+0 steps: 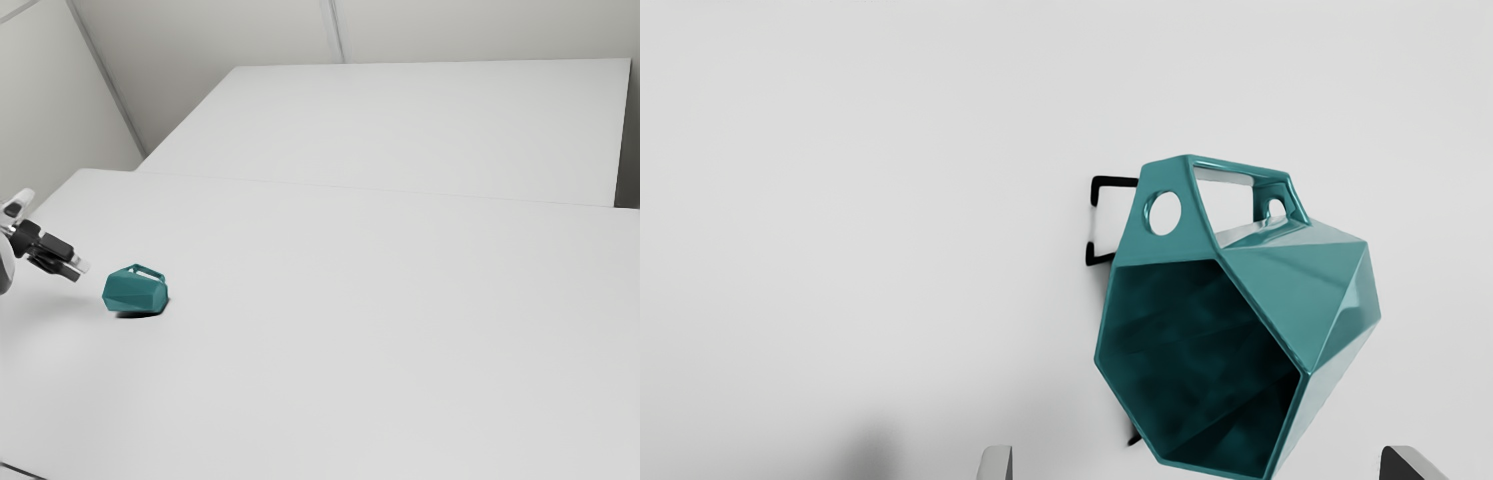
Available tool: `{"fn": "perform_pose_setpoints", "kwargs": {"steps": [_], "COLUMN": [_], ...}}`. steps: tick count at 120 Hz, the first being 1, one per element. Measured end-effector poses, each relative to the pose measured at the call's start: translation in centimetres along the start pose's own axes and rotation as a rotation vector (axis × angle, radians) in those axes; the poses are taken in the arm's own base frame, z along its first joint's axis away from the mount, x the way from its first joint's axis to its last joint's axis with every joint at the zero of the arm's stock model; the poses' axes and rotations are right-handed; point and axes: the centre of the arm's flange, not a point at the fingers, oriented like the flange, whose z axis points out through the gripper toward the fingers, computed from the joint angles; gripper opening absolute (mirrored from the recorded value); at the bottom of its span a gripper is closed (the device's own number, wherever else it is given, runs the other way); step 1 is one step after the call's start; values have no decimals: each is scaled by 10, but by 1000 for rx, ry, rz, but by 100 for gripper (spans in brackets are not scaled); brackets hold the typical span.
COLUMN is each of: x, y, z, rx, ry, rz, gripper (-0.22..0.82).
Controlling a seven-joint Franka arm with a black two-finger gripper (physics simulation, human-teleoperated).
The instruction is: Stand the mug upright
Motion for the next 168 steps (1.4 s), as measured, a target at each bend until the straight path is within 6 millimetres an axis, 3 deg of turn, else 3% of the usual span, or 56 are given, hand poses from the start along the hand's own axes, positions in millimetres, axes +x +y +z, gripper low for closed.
{"fn": "perform_pose_setpoints", "kwargs": {"steps": [33,68,105,117,136,168], "x": [-6,-16,0,-7,-16,-19], "y": [-3,-18,-11,-7,8,11], "z": [7,28,51,60,56,69], "rx": [-110,-205,-264,-287,-295,-301], "ry": [80,127,153,158,176,174], "rz": [35,36,79,67,62,44], "gripper": [60,60,60,60,60,60]}}
